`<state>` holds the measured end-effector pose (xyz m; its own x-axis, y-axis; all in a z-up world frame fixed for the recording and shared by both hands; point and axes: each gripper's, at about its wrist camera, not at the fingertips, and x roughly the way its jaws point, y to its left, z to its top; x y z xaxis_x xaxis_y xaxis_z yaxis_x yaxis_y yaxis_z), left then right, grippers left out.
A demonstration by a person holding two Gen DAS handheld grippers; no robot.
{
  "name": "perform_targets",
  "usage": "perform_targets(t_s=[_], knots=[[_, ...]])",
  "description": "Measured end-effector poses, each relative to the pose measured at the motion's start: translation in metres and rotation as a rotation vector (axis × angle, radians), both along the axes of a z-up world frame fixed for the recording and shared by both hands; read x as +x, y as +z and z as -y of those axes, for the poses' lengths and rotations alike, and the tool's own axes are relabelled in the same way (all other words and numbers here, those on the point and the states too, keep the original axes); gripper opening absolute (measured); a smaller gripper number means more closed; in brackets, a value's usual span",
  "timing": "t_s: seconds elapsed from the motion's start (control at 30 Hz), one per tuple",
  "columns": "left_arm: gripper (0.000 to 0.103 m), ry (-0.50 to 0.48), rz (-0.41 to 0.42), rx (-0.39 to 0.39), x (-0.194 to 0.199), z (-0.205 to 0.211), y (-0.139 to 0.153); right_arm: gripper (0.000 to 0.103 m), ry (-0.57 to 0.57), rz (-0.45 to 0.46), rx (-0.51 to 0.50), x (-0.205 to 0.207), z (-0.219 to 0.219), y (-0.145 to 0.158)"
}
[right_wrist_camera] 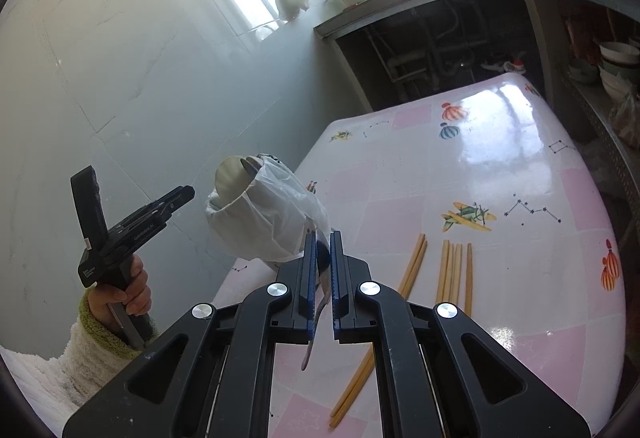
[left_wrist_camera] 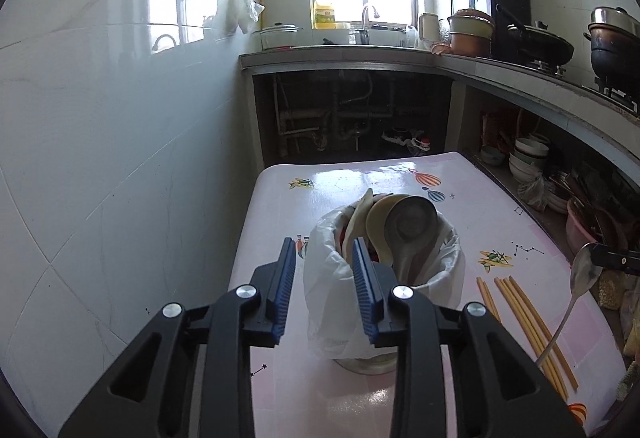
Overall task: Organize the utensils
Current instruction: 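Carry the steel spoon over the bagged holder and release it with right tool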
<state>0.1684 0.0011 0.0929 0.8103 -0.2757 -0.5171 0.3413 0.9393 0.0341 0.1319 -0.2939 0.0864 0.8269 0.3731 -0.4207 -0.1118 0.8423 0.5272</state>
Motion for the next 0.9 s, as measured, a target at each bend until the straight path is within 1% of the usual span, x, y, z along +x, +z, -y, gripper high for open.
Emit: perform_targets(t_s=[0.03, 0.1, 0.17, 0.3, 0.33, 0.47, 0.57, 0.7, 0.8, 0.9], knots=[[0.033, 0.005, 0.0, -0.017, -0.003, -0.005, 0.0, 0.005, -0.003, 0.013, -0.007, 0.0, 0.001, 0.006], [0.04, 0.02, -0.004, -0.056, -0.009, -0.015, 0.0, 0.005, -0.005, 0.038, -0.014, 0.005, 0.002, 0.018], [0.045, 0.033, -0.018, -0.107, -0.017, -0.024, -0.003, 0.005, -0.003, 0.066, -0.019, 0.01, 0.004, 0.032], [0.054, 0.047, -0.066, -0.207, -0.028, -0.04, -0.02, 0.005, 0.008, 0.128, -0.038, 0.025, 0.0, 0.061], [0.054, 0.048, -0.076, -0.219, -0.032, -0.042, -0.025, 0.005, 0.012, 0.146, -0.044, 0.029, -0.002, 0.069], [0.063, 0.047, -0.115, -0.259, -0.043, -0.048, -0.044, 0.005, 0.032, 0.204, -0.056, 0.049, -0.009, 0.097], [0.068, 0.039, -0.129, -0.261, -0.05, -0.049, -0.054, 0.005, 0.048, 0.227, -0.071, 0.069, -0.018, 0.114], [0.075, 0.042, -0.107, -0.236, -0.06, -0.05, -0.062, 0.005, 0.069, 0.238, -0.112, 0.098, -0.038, 0.128], [0.081, 0.041, -0.084, -0.23, -0.061, -0.052, -0.063, 0.004, 0.079, 0.241, -0.152, 0.116, -0.053, 0.13], [0.084, 0.05, -0.067, -0.241, -0.06, -0.056, -0.064, 0.004, 0.095, 0.235, -0.202, 0.131, -0.067, 0.124]])
